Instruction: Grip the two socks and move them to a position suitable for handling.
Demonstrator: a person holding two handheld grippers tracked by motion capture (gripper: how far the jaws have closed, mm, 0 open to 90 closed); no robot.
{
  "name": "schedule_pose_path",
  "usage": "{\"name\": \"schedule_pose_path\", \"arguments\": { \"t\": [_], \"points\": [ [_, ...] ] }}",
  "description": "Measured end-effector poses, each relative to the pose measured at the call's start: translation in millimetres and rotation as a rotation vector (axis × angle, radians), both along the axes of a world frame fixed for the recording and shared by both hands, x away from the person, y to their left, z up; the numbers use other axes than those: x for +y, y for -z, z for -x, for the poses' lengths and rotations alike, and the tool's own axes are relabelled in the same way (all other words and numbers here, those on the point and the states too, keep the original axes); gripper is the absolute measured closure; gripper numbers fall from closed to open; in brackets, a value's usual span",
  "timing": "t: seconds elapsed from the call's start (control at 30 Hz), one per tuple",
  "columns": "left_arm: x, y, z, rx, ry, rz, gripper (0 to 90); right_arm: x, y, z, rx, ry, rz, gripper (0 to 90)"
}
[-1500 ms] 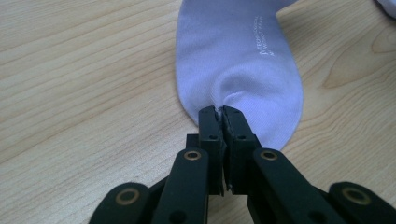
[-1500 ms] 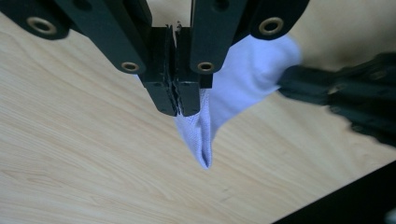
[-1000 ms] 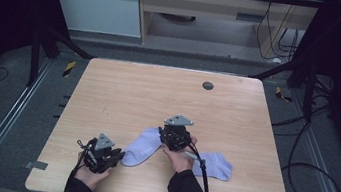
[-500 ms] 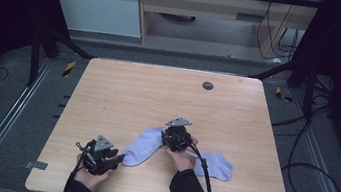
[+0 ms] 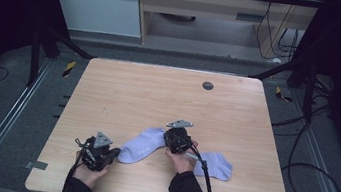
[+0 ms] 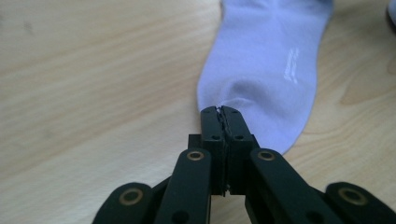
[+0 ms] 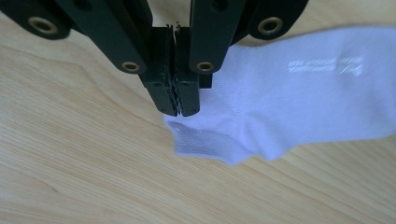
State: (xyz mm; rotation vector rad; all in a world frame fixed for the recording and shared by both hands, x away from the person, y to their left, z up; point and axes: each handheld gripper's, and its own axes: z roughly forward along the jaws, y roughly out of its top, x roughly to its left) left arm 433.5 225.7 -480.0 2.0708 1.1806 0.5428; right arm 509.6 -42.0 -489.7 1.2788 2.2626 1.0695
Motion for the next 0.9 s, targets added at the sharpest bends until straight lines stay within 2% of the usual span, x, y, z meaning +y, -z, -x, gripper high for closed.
{"name": "schedule_pose_path", "arguments": {
  "t": [0.1, 0.17, 0.23, 0.33, 0.43, 0.53, 0.57, 0.7, 0.83, 0.9],
  "points": [
    [9.7, -3.8, -4.2, -0.021, -0.033, -0.030, 88.3, 1.7, -3.4, 13.3, -0.005, -0.018, -0.036, 88.1],
    [16.0, -2.9, -8.6, -0.020, -0.056, -0.045, 88.3, 5.6, -2.8, 23.2, -0.004, -0.039, -0.047, 87.9],
    [21.1, -0.3, -13.1, -0.014, -0.068, -0.060, 88.2, 9.8, -0.3, 31.4, -0.002, -0.056, -0.046, 87.6],
    [24.7, 3.7, -18.1, -0.007, -0.073, -0.079, 87.8, 14.1, 5.1, 38.6, 0.024, -0.069, -0.039, 86.7],
    [24.3, 5.1, -18.9, -0.010, -0.070, -0.080, 85.6, 14.6, 9.5, 41.8, 0.036, -0.072, -0.027, 83.4],
    [24.4, 0.8, -16.7, -0.021, -0.074, -0.042, 76.4, 8.4, 6.0, 44.2, 0.021, -0.073, -0.050, 79.3],
    [24.7, -2.3, -15.5, -0.037, -0.077, -0.021, 74.1, 6.0, 3.9, 44.9, 0.013, -0.074, -0.057, 78.1],
    [19.9, -14.6, -9.8, -0.064, -0.074, 0.041, 63.6, -12.6, -13.3, 48.9, -0.037, -0.077, -0.081, 71.2],
    [4.1, -30.3, -3.5, -0.081, -0.038, 0.078, 58.3, -38.7, -29.5, 52.0, -0.070, -0.066, -0.075, 66.9],
    [-7.9, -34.8, -2.4, -0.083, -0.014, 0.079, 55.7, -55.9, -37.0, 54.3, -0.079, -0.053, -0.073, 64.6]
  ]
}}
